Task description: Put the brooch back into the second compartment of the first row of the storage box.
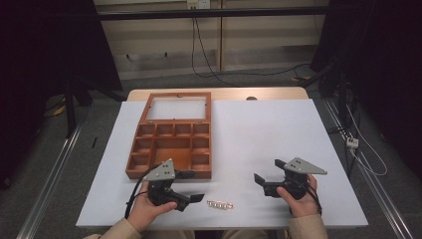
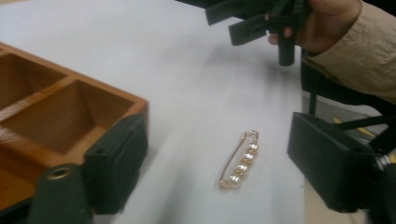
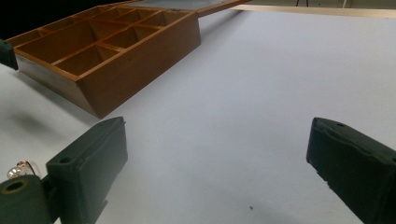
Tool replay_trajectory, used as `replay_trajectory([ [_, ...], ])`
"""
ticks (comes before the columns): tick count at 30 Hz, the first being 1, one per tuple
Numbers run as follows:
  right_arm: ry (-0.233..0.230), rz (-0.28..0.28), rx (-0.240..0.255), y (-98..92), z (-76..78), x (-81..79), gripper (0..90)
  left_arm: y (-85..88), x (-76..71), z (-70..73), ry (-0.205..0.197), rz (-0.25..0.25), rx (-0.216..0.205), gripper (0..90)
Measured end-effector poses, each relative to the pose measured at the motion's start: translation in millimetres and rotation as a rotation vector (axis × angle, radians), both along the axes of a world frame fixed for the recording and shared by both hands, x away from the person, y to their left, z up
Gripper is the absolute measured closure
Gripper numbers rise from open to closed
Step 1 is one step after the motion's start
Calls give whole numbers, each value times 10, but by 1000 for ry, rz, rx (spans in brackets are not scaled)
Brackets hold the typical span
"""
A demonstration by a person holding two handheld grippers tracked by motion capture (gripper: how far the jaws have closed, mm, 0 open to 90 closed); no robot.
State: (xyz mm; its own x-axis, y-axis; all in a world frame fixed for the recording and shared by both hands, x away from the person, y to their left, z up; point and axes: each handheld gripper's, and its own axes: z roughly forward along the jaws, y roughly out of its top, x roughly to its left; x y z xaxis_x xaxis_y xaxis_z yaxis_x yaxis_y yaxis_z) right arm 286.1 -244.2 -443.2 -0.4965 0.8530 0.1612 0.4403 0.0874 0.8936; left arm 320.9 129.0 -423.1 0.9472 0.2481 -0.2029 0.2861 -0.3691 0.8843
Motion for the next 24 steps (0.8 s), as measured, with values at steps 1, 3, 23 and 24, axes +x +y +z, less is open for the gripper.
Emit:
replay_trajectory([
  [1,0,0,0,0,0,0,51,-42,-4,-10,7,-10,8,230],
  [3,1,-2,-1,-9,2,-2,51,-123,-3,-34,19,-38,27,306],
  [23,11,9,1,-36,-5,-1,52,-647,-55,-351,7,-205,230,576],
  [24,10,7,2,-39,-3,-1,52,-654,-59,-354,9,-201,229,584],
])
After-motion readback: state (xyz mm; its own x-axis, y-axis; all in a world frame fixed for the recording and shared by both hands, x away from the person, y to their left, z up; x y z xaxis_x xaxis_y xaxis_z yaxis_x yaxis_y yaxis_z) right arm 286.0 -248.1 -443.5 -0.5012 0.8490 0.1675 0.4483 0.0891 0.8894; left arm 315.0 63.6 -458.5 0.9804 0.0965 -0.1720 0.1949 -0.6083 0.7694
